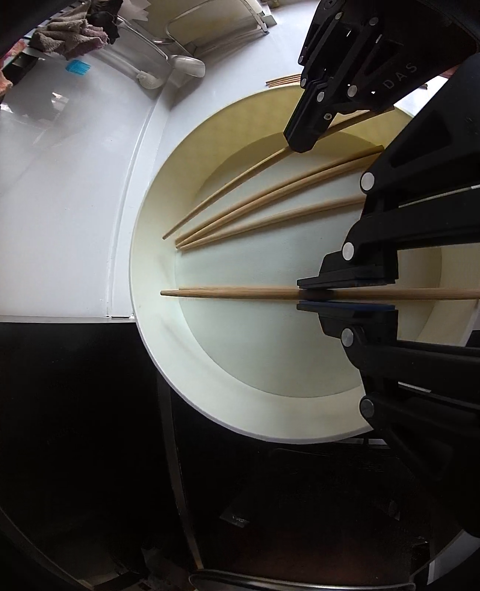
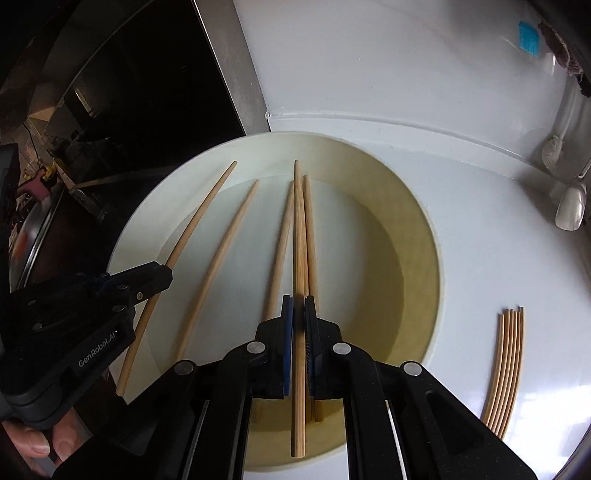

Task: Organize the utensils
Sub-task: 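Carry both held chopsticks over the white basin with both tools, then open the left tool over the basin while the right tool opens too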

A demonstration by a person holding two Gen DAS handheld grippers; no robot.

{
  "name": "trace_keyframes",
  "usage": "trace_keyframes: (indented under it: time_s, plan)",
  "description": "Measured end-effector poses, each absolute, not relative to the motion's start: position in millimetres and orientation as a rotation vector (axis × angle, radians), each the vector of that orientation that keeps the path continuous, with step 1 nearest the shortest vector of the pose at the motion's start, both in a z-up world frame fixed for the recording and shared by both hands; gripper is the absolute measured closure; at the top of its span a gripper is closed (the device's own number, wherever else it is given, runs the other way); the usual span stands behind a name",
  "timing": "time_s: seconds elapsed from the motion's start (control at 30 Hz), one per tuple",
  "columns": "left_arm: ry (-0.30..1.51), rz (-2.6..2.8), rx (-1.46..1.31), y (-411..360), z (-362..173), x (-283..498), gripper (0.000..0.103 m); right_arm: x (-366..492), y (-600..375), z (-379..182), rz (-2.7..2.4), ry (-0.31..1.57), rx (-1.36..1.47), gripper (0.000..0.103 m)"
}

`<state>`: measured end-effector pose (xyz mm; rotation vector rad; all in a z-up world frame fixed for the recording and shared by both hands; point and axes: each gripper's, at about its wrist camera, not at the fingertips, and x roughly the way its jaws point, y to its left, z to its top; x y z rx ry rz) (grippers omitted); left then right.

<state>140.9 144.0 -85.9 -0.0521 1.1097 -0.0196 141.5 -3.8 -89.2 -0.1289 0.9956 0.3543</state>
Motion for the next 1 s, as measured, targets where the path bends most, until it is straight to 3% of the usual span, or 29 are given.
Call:
trace_keyframes:
  time_s: [0.47, 0.53, 0.67, 0.7, 0.83, 1.0]
  plan:
    - [1.163, -0.022, -0.077, 157, -109, 154, 0.095, 164, 4, -118, 0.310, 1.083, -0.131, 0.097]
    - [1.151, -0.026, -0.100, 160, -105, 151, 0.087, 166, 3, -115, 0.307, 1.077, -0.126, 0.096]
    - [1.097, -0.007, -0.092, 161, -91, 144, 0.045, 162, -3, -108, 0.297, 1.052, -0.120, 0.089]
    - [1.084, -0.003, -0.094, 161, -87, 142, 0.041, 160, -3, -106, 0.296, 1.048, -0.120, 0.088]
    - [1.071, 0.012, -0.098, 161, -79, 135, 0.035, 149, -7, -98, 0.297, 1.024, -0.122, 0.080]
    - [1.057, 0.021, -0.103, 160, -73, 121, 0.032, 133, -17, -88, 0.286, 0.996, -0.109, 0.080]
